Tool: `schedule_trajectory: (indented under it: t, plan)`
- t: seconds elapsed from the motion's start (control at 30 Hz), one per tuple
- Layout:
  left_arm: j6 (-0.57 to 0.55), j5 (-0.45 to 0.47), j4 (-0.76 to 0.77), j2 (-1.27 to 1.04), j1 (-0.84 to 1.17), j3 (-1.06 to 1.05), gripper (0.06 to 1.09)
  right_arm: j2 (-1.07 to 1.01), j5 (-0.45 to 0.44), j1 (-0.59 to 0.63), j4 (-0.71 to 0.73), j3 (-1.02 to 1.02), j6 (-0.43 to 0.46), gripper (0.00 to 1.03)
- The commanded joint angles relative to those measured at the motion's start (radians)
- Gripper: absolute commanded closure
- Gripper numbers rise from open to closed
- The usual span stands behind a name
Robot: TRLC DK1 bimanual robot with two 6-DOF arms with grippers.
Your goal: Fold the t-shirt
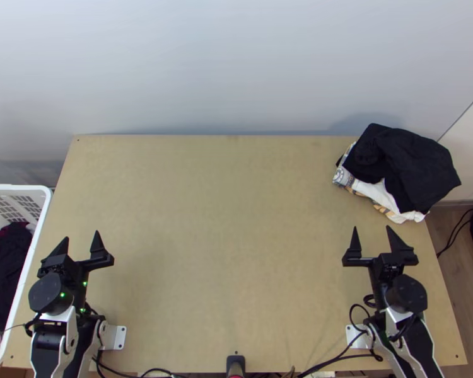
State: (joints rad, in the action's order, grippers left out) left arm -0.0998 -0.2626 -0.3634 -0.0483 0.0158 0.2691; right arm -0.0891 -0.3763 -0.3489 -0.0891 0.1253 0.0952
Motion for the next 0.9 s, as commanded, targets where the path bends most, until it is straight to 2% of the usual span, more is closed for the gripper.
schedule_trajectory:
  t: [0.0,0.13,0.23,0.33,0.87]
  plan:
    - [-0.029,0.010,0.089,0.048,0.016,-0.064,0.10,0.092,-0.003,-0.002,0.000,-0.078,0.001,0.04]
    - [-0.035,0.011,0.101,0.050,0.030,-0.076,0.10,0.092,-0.001,0.028,-0.001,-0.078,-0.002,0.04]
    - [-0.040,0.010,0.198,0.051,0.030,-0.146,0.10,0.091,-0.001,0.025,-0.001,-0.076,-0.003,0.04]
    - [-0.044,0.011,0.188,0.044,0.033,-0.211,0.10,0.092,-0.001,0.024,-0.003,-0.076,-0.003,0.04]
    - [-0.049,0.011,0.184,0.048,0.027,-0.211,0.10,0.092,-0.001,0.025,-0.003,-0.076,-0.003,0.04]
